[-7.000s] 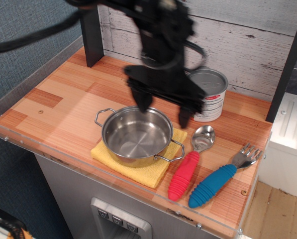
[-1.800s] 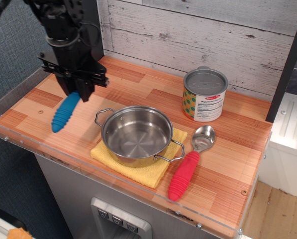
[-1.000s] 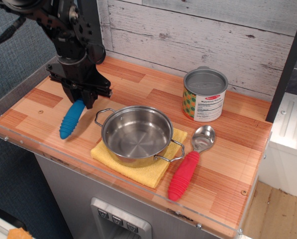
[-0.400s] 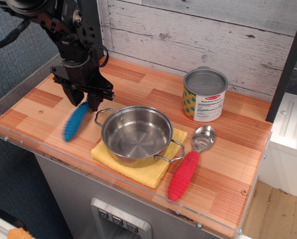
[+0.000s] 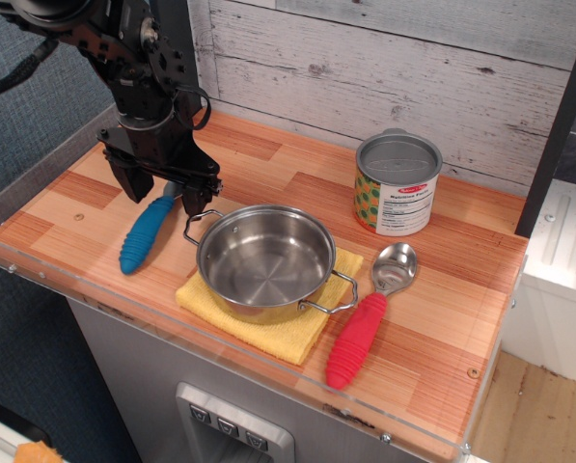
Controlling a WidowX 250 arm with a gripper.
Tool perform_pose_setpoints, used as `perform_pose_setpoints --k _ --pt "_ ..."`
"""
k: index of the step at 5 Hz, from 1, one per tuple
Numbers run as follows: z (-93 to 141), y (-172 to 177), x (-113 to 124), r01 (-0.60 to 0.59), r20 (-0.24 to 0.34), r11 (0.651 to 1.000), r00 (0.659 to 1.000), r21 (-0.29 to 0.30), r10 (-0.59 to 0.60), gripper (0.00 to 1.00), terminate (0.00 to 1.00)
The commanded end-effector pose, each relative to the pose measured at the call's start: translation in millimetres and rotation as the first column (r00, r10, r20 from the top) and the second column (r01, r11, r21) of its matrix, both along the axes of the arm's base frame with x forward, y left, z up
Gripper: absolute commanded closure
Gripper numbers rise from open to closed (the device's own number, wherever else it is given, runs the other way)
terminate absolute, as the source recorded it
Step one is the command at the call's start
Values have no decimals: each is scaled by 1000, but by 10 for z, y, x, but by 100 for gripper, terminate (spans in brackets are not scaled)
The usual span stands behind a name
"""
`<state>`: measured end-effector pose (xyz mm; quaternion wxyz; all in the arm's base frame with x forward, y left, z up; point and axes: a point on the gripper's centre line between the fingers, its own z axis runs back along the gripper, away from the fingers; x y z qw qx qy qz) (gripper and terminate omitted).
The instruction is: Pick up the blue fork and place it on the left of the pot
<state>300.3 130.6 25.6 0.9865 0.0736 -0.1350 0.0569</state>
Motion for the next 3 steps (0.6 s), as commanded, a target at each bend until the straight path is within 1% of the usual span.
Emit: perform_pose_setpoints --k 1,2,3 --pt "434 -54 -99 -16 81 1000 997 15 15 0 0" --pt "575 -85 -72 -25 92 1000 995 2 25 0 0" --pt "655 -149 -24 -30 87 1000 996 -8 31 0 100"
